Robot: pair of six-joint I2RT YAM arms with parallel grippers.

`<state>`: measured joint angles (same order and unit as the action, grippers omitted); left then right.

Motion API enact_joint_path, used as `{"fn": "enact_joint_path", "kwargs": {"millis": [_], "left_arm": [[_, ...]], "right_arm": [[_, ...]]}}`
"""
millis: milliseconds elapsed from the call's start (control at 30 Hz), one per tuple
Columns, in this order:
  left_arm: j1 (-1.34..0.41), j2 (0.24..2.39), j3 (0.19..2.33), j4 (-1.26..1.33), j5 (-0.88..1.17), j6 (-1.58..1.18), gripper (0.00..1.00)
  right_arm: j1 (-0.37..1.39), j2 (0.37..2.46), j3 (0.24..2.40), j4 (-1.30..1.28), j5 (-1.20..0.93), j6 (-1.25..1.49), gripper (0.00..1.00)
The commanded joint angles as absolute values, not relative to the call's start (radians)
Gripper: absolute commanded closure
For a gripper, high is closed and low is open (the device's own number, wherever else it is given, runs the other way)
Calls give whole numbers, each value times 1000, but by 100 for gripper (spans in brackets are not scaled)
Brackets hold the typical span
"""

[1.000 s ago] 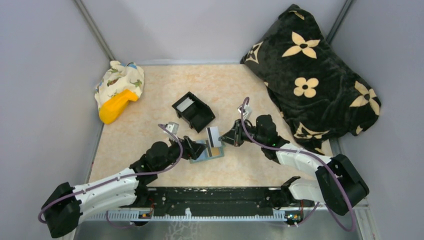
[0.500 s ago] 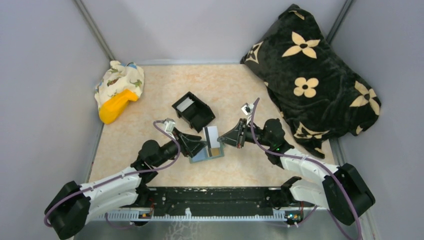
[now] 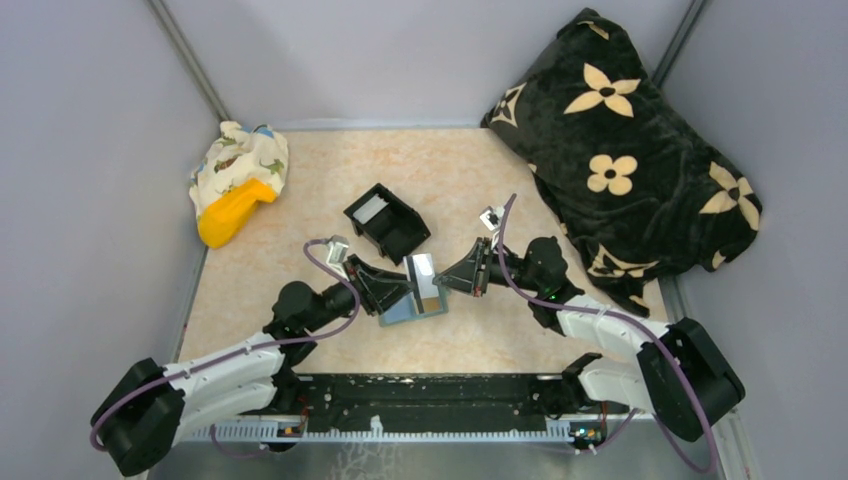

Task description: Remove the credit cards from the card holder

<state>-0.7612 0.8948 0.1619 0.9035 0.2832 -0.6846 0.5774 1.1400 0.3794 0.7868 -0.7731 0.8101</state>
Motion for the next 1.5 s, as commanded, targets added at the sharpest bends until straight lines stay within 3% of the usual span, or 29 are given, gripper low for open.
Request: {"fn": "enact_joint_path", "kwargs": {"millis": [0, 167, 500, 667, 800, 867, 1033, 1300, 1467], "left_arm": [[-756, 921, 151, 996, 328, -708, 57], [-756, 936, 149, 1017, 333, -712, 62], [-756, 915, 159, 975, 307, -705, 100], [-755, 891, 247, 762, 263, -634, 100], [-737, 887, 388, 470, 208, -502, 100], [-712, 893, 458, 369, 212, -427, 100], [-600, 972, 620, 190, 276, -275, 100], [-490, 1231, 998, -131, 473, -42, 100], [-432, 1373, 1203, -372, 487, 154, 100]], "right_arm": [[574, 1148, 398, 867, -794, 815, 100], [574, 1150, 396, 872, -795, 818, 100], [574, 1163, 393, 873, -794, 816, 100], [574, 1174, 393, 880, -796, 812, 100], [575, 1152, 396, 830, -756, 775, 68], [574, 1124, 402, 749, -704, 716, 63], [566, 1086, 414, 596, -597, 612, 65], [541, 1109, 413, 579, -599, 578, 66], [518, 1127, 411, 583, -615, 557, 67]]}}
